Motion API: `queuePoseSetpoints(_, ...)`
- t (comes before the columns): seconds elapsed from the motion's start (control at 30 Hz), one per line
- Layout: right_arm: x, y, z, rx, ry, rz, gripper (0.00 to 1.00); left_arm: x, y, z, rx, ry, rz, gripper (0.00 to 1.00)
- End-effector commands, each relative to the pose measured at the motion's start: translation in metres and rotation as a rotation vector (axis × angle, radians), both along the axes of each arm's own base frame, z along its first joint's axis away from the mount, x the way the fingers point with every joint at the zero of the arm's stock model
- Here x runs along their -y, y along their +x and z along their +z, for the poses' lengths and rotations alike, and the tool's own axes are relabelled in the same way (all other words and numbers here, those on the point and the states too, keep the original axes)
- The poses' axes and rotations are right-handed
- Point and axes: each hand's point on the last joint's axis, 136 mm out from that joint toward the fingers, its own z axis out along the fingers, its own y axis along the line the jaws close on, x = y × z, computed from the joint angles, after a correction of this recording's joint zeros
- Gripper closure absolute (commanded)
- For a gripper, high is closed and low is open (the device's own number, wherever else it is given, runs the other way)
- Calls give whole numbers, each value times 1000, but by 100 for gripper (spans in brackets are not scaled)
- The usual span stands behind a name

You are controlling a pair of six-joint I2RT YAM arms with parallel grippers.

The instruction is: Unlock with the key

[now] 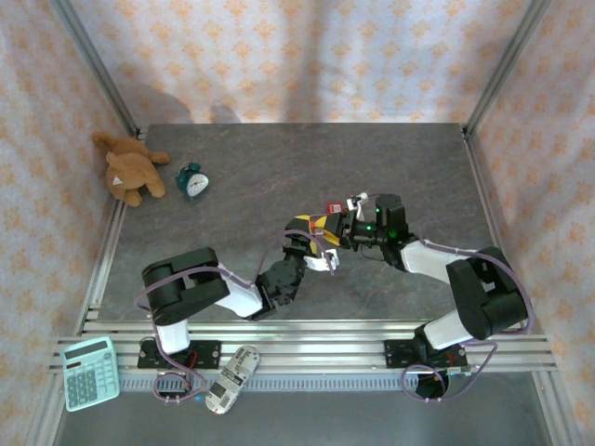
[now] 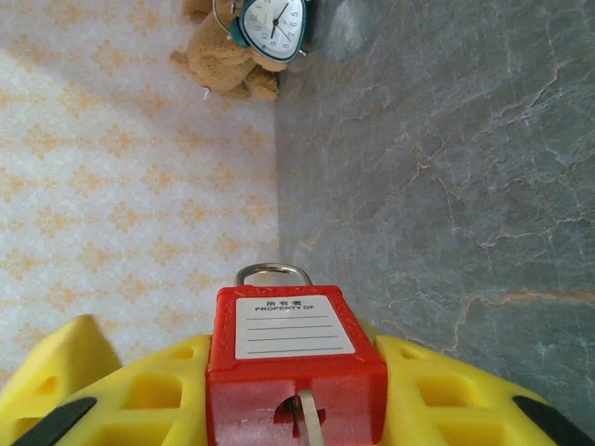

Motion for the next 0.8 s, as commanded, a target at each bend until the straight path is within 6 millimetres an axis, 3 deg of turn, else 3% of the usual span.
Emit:
queuePoseSetpoints(0.0,1,15,18,95,-14,-20,71,-4,-10,24,19,-107,-22,12)
queuePoseSetpoints(0.27,10,30,25,121,-29,-51,71,-25,-21,35,-104,-153,-16,18)
queuePoseSetpoints(0.5,11,29,24,133,-42,-47,72,-62,-12,36,-586,-350,20,20)
queuePoseSetpoints(0.77,11,27,22,147,-59,-44,72,-60,-18,25,-982,-407,-65,23)
